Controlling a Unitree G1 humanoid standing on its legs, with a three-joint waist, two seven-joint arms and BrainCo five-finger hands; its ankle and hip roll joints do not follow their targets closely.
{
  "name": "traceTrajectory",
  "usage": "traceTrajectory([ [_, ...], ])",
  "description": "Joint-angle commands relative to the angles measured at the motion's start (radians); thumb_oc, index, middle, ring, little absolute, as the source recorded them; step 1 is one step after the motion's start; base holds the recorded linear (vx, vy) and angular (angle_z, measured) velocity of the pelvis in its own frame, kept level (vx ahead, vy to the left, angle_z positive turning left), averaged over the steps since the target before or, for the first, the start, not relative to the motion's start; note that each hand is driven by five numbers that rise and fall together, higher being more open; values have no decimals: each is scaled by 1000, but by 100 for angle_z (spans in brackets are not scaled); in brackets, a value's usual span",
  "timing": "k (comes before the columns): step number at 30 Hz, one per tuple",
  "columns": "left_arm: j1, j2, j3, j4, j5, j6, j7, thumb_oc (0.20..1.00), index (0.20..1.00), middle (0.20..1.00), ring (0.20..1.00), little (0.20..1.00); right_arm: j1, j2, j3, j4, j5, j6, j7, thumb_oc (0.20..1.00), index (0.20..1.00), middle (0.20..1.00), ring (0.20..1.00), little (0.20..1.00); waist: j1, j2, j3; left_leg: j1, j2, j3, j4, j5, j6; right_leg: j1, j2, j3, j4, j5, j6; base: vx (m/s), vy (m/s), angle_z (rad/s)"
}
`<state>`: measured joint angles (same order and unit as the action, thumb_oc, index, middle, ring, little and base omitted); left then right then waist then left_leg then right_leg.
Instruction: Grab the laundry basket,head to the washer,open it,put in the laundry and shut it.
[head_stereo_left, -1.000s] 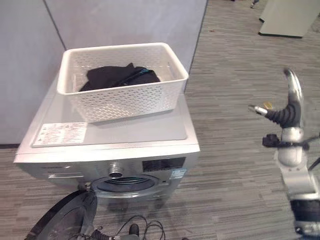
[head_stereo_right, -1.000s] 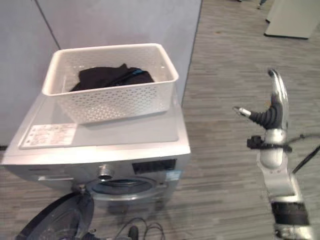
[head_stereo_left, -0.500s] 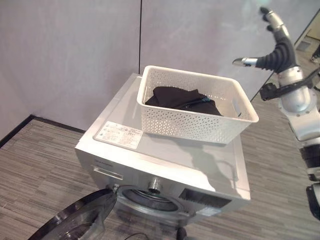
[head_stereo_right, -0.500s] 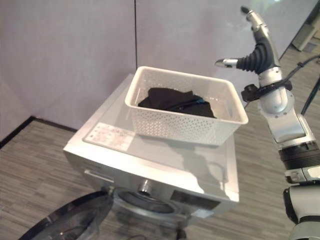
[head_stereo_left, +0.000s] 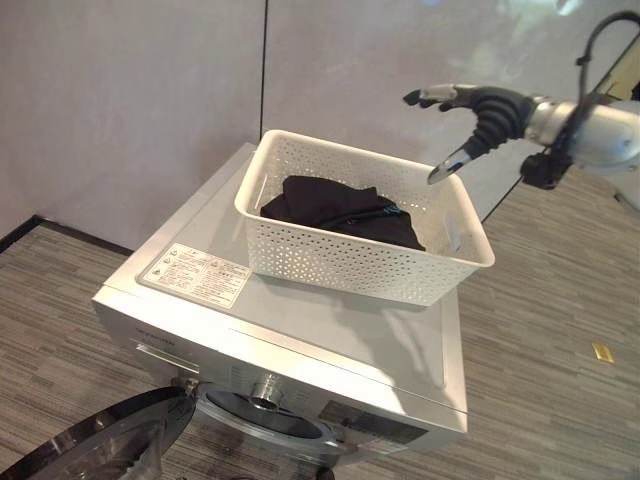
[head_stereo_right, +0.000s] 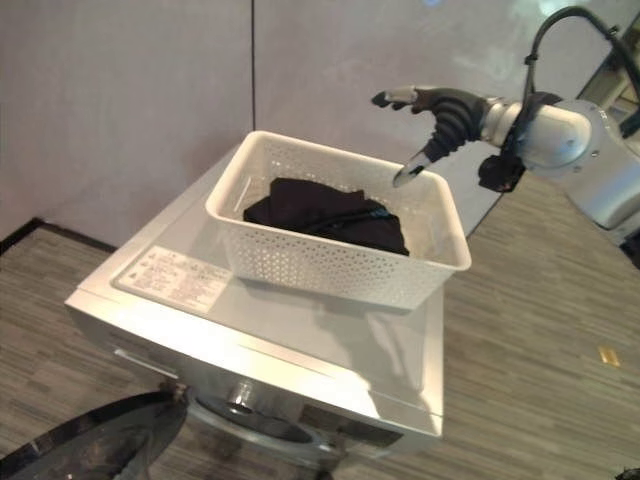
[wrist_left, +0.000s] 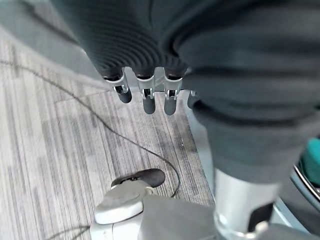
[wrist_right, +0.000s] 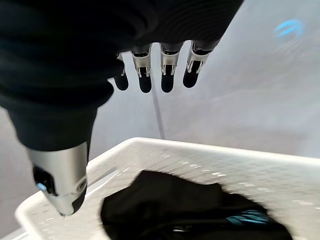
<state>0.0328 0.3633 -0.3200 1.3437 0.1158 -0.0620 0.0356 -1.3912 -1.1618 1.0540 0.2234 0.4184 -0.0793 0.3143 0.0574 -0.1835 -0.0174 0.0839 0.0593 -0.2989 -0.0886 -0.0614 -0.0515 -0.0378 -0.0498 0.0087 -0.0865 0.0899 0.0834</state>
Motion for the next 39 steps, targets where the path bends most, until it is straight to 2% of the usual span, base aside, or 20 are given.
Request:
traceTrajectory([
  [1, 0, -55, -14, 42, -12, -39, -52, 1000, 1000, 1000, 1000, 1000, -38, -17, -27, 65, -2, 11, 2, 1000, 1000, 1000, 1000, 1000, 35, -32, -12, -14, 8, 27, 12, -4, 1, -35, -81, -27, 143, -73, 73, 11, -14, 18],
  [8, 4, -45, 3, 41, -32, -35, -58, 1000, 1000, 1000, 1000, 1000, 19, 30, -43, 87, -40, 23, 22, 1000, 1000, 1000, 1000, 1000, 69, -41, 21, -63, 22, 3, 17, 14, -13, -40, -79, -59, 127, -79, 63, -12, -34, 19],
  [11, -7, -26, 59, 32, -95, -31, -42, 1000, 1000, 1000, 1000, 1000, 60, 35, -59, 98, -55, 26, 24, 1000, 1000, 1000, 1000, 1000, 91, -45, 53, -105, 23, -18, 23, 28, -21, -51, -79, -78, 119, -79, 59, -48, -41, 6],
  [15, -10, -20, 38, 10, -99, -39, -42, 1000, 1000, 1000, 1000, 1000, 66, 38, -44, 147, -70, 31, 31, 1000, 1000, 1000, 1000, 1000, 100, -41, 84, -153, 20, -36, 26, 44, -27, -67, -81, -101, 106, -73, 56, -55, -29, 29],
  [17, -6, -21, 13, -53, -127, -52, -51, 1000, 1000, 1000, 1000, 1000, 52, 37, -5, 151, -79, 36, 52, 1000, 1000, 1000, 1000, 1000, 106, -33, 119, -200, 15, -46, 44, 51, -27, -89, -75, -99, 99, -66, 51, -93, -11, 23],
  [20, -4, -25, 2, -69, -128, -55, -52, 1000, 1000, 1000, 1000, 1000, 51, 43, 7, 152, -81, 35, 58, 1000, 1000, 1000, 1000, 1000, 108, -30, 127, -207, 13, -48, 49, 51, -26, -94, -74, -98, 99, -65, 50, -14, -1, 1],
  [27, -90, -50, -59, -92, -179, -74, -34, 1000, 1000, 1000, 1000, 1000, 49, 185, 37, 350, -139, 20, 38, 1000, 1000, 1000, 1000, 1000, 125, -33, 182, -261, 16, -72, 40, 81, -33, -130, -60, -102, 79, -54, 46, -44, -23, 1],
  [35, -93, -55, -74, -81, -156, -69, -28, 1000, 1000, 1000, 1000, 1000, 79, 206, 64, 363, -151, 57, 79, 1000, 1000, 1000, 1000, 1000, 129, -37, 192, -273, 18, -78, 25, 91, -33, -138, -51, -101, 66, -54, 39, -10, -14, 5],
  [39, -68, -52, -64, -83, -161, -67, -40, 1000, 1000, 1000, 1000, 1000, 94, 199, 86, 348, -145, 77, 114, 1000, 1000, 1000, 1000, 1000, 129, -29, 186, -265, 21, -75, 16, 92, -33, -134, -50, -99, 65, -56, 38, 3, 2, 5],
])
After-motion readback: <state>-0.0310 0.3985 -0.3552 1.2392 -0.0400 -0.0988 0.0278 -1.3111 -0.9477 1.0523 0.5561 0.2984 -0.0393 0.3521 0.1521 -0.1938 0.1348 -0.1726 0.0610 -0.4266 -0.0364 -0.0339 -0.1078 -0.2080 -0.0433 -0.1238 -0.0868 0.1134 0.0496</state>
